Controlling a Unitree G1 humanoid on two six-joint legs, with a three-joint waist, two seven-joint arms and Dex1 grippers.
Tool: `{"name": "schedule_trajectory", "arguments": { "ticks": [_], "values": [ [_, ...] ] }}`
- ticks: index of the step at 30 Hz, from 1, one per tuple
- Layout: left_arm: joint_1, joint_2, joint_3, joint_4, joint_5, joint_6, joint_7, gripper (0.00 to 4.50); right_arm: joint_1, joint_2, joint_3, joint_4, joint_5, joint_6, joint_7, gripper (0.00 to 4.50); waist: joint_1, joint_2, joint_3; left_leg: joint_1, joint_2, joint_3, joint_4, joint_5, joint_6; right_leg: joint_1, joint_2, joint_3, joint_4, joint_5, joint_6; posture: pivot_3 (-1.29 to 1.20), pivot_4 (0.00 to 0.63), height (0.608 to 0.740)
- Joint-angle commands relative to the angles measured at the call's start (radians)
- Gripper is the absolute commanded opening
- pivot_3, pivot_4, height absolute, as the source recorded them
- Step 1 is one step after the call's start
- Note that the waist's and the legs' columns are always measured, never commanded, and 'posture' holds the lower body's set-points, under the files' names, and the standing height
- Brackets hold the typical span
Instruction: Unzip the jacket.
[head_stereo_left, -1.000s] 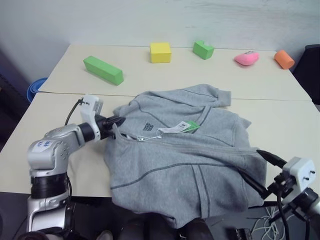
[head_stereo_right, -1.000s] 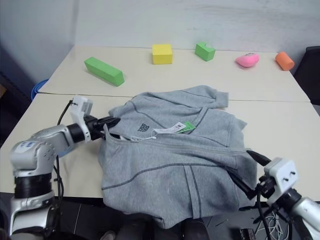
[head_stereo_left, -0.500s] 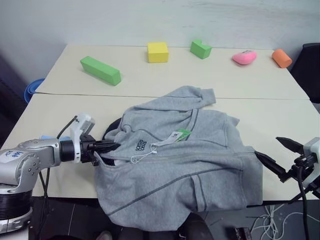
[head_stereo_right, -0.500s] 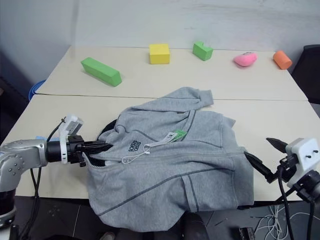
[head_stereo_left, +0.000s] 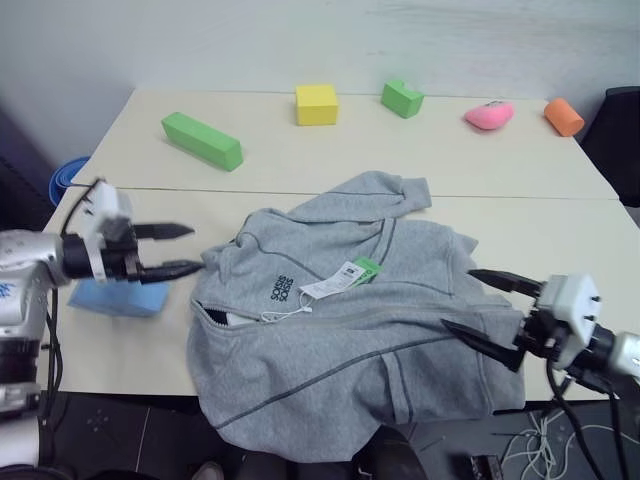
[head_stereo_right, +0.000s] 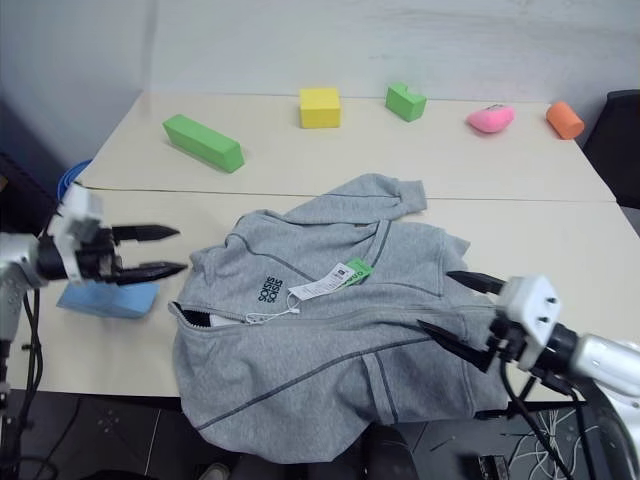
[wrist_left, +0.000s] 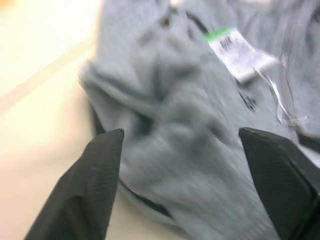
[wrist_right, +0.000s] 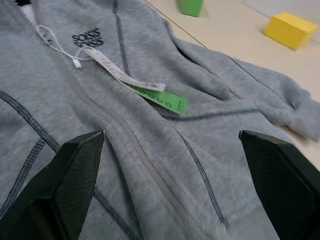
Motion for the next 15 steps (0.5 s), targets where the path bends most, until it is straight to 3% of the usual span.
{"name": "schedule_trajectory", "arguments": {
  "ticks": [1,3,7,15],
  "values": [
    [-0.074,-0.008,-0.010,-0.089,-0.122,0.162,-0.062,3.72,-0.144,-0.017,0.188,-0.005,-0.116,0.012,-0.016,4.50,-0.002,0.000,0.000,0.000,0.000,0.000,0.000,0.000,0.000,-0.001,0.000,0.000,0.001,0.000,0.000,0.00,0.150,0.740],
    [-0.075,-0.020,-0.045,-0.158,-0.143,0.215,-0.076,3.72,-0.205,-0.010,0.263,0.024,-0.173,0.008,-0.018,4.50,-0.003,0.000,0.000,-0.002,0.000,0.000,0.000,0.000,0.000,-0.002,0.000,0.000,0.001,0.000,0.000,0.00,0.150,0.740],
    [-0.015,-0.114,-0.170,-0.359,-0.108,0.230,-0.008,4.42,-0.363,0.056,0.447,0.167,-0.336,-0.064,-0.040,4.50,-0.002,0.000,0.000,-0.006,-0.001,0.000,0.002,0.000,0.001,-0.006,0.000,0.000,0.003,0.000,0.000,0.00,0.150,0.740],
    [0.153,-0.161,-0.240,-0.381,0.029,0.122,0.090,4.42,-0.512,0.191,0.582,0.322,-0.469,-0.125,-0.085,4.50,-0.011,0.000,0.000,-0.011,0.001,0.001,0.003,0.002,-0.001,-0.012,0.002,0.001,0.005,0.000,0.000,0.00,0.150,0.740]
  ]
}}
